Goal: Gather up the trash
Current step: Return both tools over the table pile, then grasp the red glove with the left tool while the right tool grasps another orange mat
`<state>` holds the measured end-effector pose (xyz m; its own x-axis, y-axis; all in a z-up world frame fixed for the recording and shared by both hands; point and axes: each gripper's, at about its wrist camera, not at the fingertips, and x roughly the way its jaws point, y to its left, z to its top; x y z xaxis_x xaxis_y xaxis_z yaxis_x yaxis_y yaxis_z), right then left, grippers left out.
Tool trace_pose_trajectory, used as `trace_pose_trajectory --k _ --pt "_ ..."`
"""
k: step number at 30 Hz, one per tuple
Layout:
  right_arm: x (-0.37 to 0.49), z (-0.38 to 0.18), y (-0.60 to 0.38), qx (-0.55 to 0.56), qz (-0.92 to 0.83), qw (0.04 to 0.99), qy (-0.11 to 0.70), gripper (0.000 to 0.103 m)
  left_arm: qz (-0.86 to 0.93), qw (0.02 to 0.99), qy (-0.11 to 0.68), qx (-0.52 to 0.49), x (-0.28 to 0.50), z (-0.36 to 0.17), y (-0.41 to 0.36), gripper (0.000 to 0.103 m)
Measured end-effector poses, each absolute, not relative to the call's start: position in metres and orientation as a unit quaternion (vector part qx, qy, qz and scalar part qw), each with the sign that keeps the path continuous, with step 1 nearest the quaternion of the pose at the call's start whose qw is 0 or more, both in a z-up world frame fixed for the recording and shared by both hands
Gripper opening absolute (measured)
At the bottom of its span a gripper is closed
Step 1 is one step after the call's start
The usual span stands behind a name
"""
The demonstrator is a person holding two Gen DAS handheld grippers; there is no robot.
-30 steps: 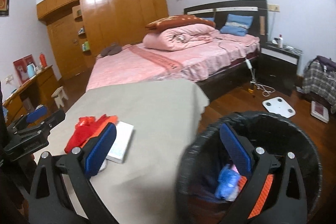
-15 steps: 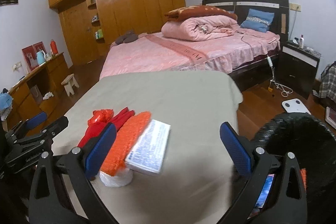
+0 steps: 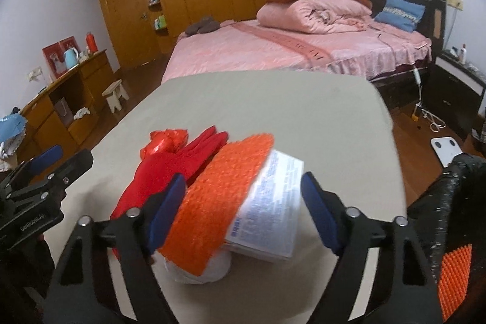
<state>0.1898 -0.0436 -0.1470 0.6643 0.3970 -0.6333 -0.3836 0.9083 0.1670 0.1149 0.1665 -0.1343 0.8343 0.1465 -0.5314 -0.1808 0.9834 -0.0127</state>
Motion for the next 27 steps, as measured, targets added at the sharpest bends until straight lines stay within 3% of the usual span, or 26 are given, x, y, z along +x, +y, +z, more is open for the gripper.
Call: trace_pose_trajectory --k 3,6,8,10,27 --pt "0.192 -0.151 -0.036 0.008 0.23 0.903 0.361 0.059 0.085 0.957 0.276 -0.034 0.115 -0.136 0.168 0.089" --pt "0.193 -0.152 -0.032 0.007 0.246 0.896 0.368 0.041 0.086 0.957 0.275 -0.034 0.115 -0.136 0.168 0.089" --pt "0.192 -0.152 -0.031 0.007 0.256 0.893 0.37 0.023 0.085 0.957 0.276 -0.035 0.115 -0.137 0.169 0.089" --pt "0.191 -0.151 -0.031 0.007 0.265 0.89 0.37 0.013 0.085 0.957 0.277 -0.035 0.115 -0.137 0.169 0.089" --pt "0.179 -0.115 -0.068 0.036 0.274 0.899 0.341 0.01 0.058 0.954 0.291 -0.035 0.121 -0.143 0.147 0.084"
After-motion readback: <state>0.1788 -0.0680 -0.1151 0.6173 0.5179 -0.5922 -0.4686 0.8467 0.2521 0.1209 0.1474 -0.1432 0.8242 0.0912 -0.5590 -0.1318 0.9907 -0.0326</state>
